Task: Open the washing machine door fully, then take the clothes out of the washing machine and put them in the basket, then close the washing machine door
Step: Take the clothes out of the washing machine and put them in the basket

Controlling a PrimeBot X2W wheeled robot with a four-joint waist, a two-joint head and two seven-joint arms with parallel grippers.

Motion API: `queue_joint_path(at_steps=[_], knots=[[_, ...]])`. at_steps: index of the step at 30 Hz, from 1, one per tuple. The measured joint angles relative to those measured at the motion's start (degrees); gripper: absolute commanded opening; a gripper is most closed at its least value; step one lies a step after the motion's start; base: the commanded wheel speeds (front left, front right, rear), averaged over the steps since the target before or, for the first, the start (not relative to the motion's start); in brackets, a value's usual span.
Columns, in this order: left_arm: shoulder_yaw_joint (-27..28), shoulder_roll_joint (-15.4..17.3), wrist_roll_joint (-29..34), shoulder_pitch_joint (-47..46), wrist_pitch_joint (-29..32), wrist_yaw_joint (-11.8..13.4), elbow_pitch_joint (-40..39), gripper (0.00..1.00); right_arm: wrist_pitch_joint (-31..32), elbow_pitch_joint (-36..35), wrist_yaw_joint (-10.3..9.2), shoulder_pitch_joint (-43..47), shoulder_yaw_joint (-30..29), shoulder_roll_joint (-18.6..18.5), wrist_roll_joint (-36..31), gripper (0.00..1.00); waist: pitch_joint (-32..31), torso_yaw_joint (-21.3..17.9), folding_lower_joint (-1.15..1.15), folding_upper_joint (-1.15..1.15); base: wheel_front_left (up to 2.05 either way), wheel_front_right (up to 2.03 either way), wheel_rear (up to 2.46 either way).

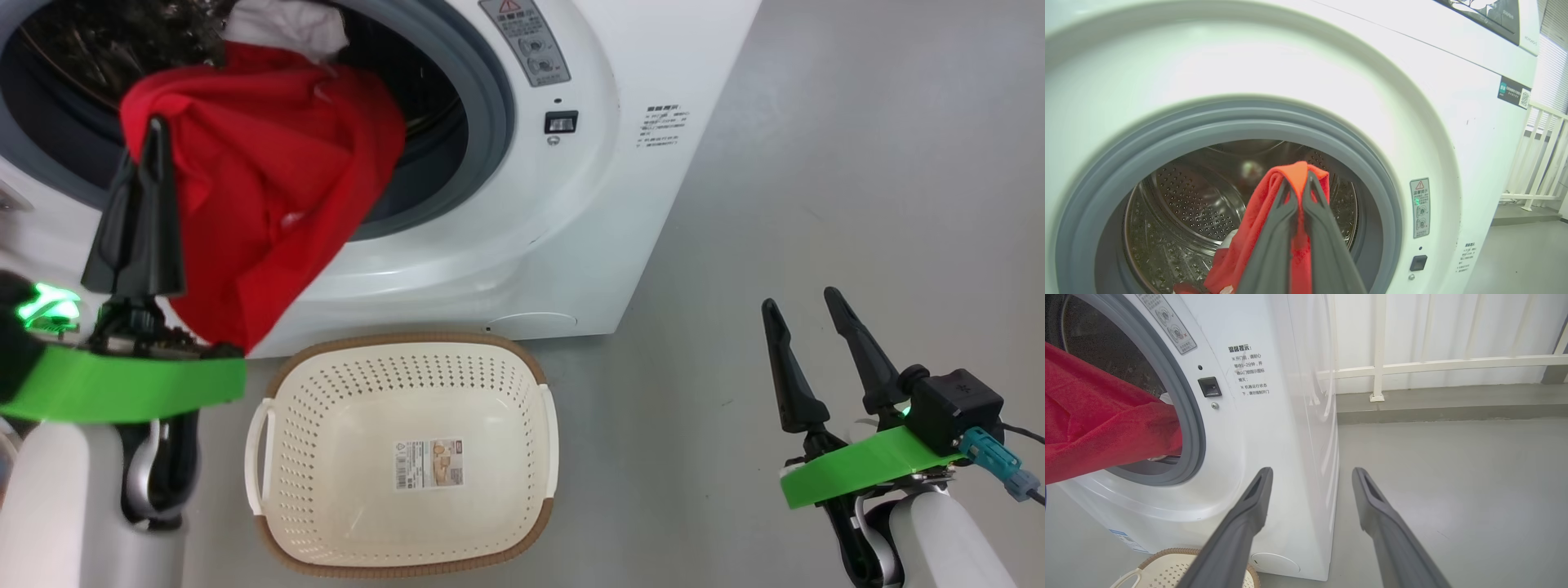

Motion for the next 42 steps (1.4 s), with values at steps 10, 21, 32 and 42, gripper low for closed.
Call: queue_joint_path(at_steps=[10,21,32,42], knots=[[2.3,-1.8,1.9,6.1,-0.2,0.0,-15.5,0.0,0.0,0.0,0.0,0.1,-0.3,0.0,-0.1,1.0,-0.1,0.3,0.0,0.0,0.0,0.0,0.0],[1.3,-2.4,2.9,10.4,-0.2,0.0,-22.4,0.0,0.0,-0.1,-0.01,0.1,-0.6,0.0,-0.2,1.0,0.9,0.7,0.0,0.0,0.0,0.0,0.0],[-1.1,-3.5,2.6,14.4,-0.2,0.0,-8.1,0.0,0.0,-0.1,-0.01,-0.1,0.1,0.0,-0.2,1.0,2.8,0.1,0.0,0.0,0.0,0.0,0.0],[-4.0,-2.9,1.8,12.6,-0.2,0.0,8.2,0.0,0.0,-0.6,-0.01,-1.3,0.4,0.0,-0.2,1.0,5.8,-0.3,0.0,0.0,0.0,0.0,0.0]])
